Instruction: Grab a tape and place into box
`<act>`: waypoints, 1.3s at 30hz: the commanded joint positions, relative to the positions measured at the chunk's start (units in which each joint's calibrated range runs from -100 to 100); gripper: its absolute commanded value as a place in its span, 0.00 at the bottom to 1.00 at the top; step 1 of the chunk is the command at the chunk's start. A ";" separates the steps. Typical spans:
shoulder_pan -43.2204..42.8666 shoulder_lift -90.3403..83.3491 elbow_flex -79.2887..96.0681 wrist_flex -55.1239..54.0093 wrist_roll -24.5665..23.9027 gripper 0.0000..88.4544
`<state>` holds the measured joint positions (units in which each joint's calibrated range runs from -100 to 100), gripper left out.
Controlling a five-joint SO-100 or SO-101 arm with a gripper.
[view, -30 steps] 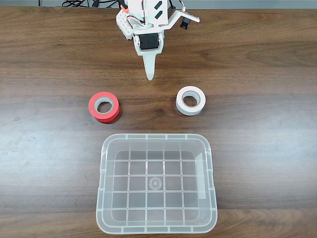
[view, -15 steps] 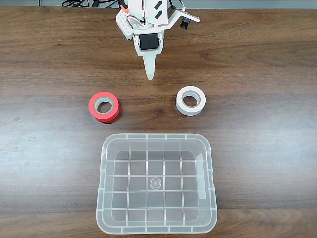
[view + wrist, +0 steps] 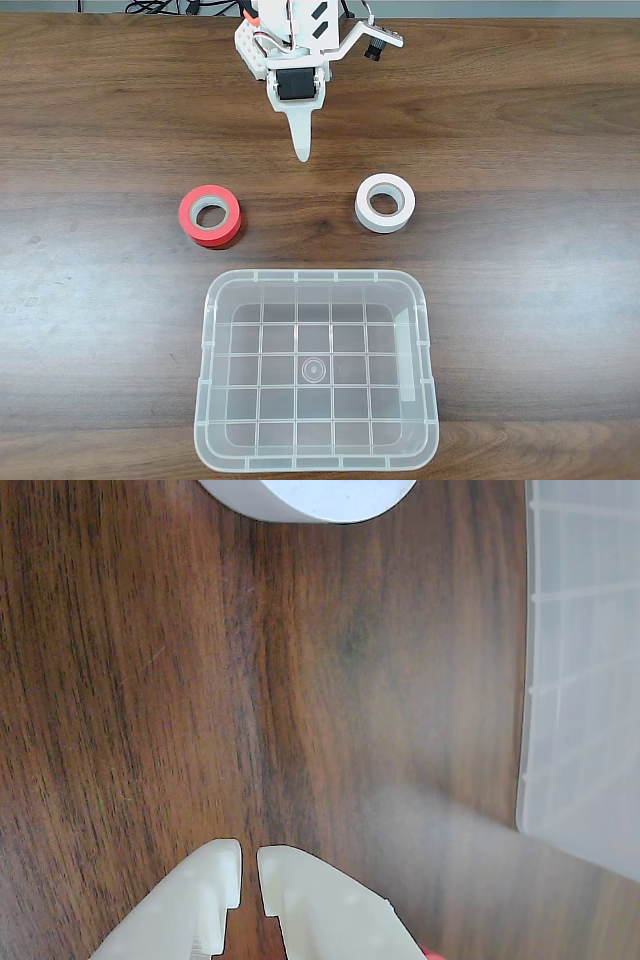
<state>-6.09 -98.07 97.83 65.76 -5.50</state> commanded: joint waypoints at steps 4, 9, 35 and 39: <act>-5.98 0.17 -7.56 0.25 -0.72 0.01; -7.89 0.25 -8.08 0.33 -0.72 0.01; -9.42 51.25 -42.34 1.36 -0.29 0.01; -9.35 63.08 -50.22 1.53 -0.24 0.01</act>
<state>-15.18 -47.51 60.65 67.71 -5.61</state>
